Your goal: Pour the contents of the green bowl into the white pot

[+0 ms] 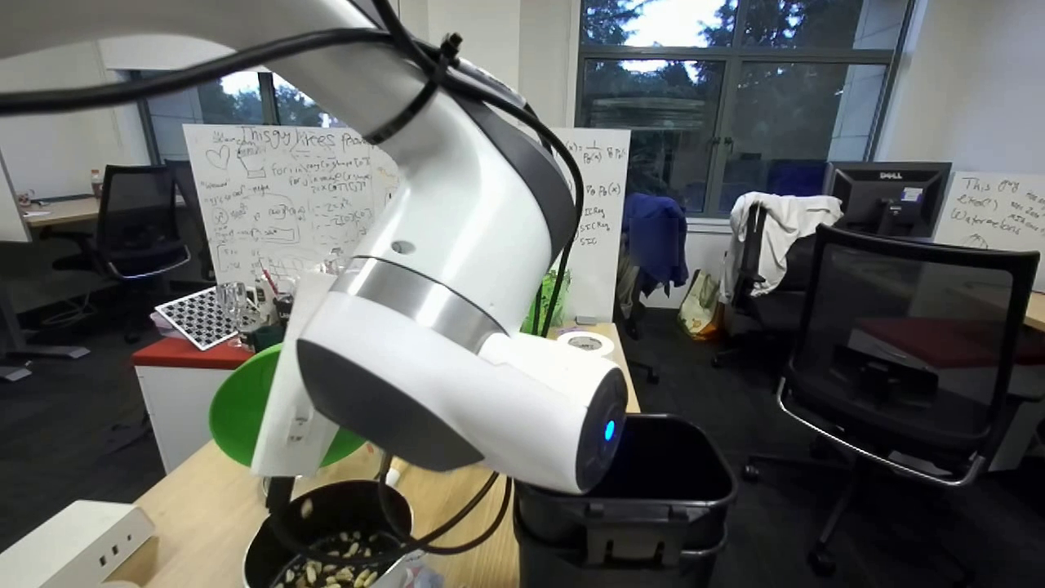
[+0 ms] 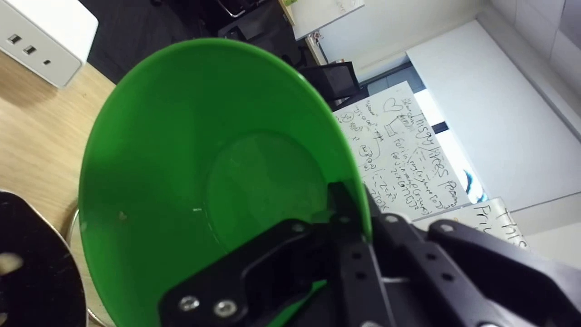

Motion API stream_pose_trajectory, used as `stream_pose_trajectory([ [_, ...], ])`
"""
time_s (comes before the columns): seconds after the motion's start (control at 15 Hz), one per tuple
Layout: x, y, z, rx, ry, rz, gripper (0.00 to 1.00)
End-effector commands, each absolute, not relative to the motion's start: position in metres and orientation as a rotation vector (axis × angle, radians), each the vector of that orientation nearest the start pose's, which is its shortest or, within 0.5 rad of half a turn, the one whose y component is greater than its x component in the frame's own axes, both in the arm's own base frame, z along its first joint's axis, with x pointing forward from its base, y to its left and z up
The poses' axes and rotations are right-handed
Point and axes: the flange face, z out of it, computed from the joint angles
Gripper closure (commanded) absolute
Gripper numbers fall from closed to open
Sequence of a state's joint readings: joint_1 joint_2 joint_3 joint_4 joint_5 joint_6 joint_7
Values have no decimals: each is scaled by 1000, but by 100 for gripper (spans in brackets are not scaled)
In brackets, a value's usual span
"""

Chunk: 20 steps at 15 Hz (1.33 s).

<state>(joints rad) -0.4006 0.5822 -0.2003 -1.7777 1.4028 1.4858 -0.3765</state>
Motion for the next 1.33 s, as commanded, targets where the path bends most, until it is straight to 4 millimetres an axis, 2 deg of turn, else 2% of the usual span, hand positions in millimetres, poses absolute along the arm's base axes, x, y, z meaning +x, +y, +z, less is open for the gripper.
stream_pose_trajectory([
  [0.0, 575, -251, 261, -1529, 663, 103, 99],
  [0.33, 574, -257, 257, -1516, 651, 126, 99],
  [0.6, 573, -254, 254, -1553, 651, 140, 99],
  [0.73, 571, -252, 259, -1595, 644, 129, 99],
  [1.27, 537, -236, 300, -1885, 565, 260, 99],
])
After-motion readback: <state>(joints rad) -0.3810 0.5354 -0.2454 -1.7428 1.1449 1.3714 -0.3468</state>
